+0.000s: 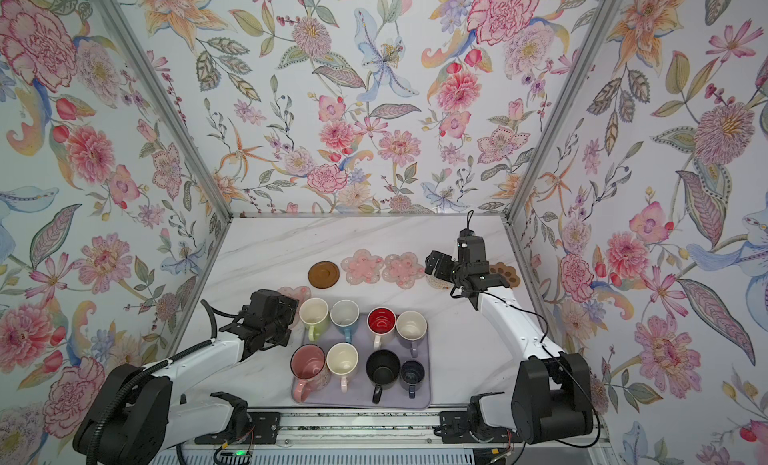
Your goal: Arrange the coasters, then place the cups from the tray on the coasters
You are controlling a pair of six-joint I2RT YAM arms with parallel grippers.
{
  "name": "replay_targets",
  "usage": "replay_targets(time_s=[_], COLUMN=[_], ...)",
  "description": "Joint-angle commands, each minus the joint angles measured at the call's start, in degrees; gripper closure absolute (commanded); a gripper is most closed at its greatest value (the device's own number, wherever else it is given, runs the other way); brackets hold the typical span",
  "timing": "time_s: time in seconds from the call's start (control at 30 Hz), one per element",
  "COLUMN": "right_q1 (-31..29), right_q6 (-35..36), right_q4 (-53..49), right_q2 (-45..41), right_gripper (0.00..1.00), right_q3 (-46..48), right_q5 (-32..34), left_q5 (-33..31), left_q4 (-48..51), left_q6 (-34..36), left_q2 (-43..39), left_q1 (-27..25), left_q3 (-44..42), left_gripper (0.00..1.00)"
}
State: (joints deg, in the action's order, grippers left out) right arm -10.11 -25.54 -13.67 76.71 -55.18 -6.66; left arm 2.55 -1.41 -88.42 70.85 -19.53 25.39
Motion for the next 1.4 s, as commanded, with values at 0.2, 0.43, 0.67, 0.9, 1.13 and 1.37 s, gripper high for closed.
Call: replay_targets(time_s=[0.2, 0.43, 0.67, 0.9, 1.13, 1.37], right_q1=[-0.5, -0.5, -0.4, -0.5, -0.5, -0.4], right_q6=[0.2, 0.7, 0.8, 0.8, 0.7, 0.7], right_q4=[0.3, -0.9, -2.2, -2.5, -1.7, -1.1], right_q2=[0.3, -0.1, -0.7, -0.9, -0.1, -0.3], right_gripper=[0.01, 0.01, 0.01, 0.01, 0.01, 0.01], right_q3=[-2.3, -2.6, -2.6, -2.5, -2.1, -1.5], right_q5=[-0.2, 0.6, 1.5, 1.9, 1.1, 0.8], left_q5=[-7.2, -7.9, -5.2, -1.3, -0.9, -0.7], left_q4=[-3.2, -7.3, -10.4, -7.1, -3.8, -3.2], left_q6=[-0.3, 1.9, 7.1, 9.4, 7.2, 5.6], left_q2=[0.8, 3.1, 6.5, 5.1, 0.4, 1.7], left_q1=[-0.1, 3.4, 8.6, 10.2, 6.8, 4.3], left_q3=[-1.3, -1.3, 1.8, 3.9, 2.2, 2.9], left_gripper=[0.01, 0.01, 0.01, 0.01, 0.01, 0.01])
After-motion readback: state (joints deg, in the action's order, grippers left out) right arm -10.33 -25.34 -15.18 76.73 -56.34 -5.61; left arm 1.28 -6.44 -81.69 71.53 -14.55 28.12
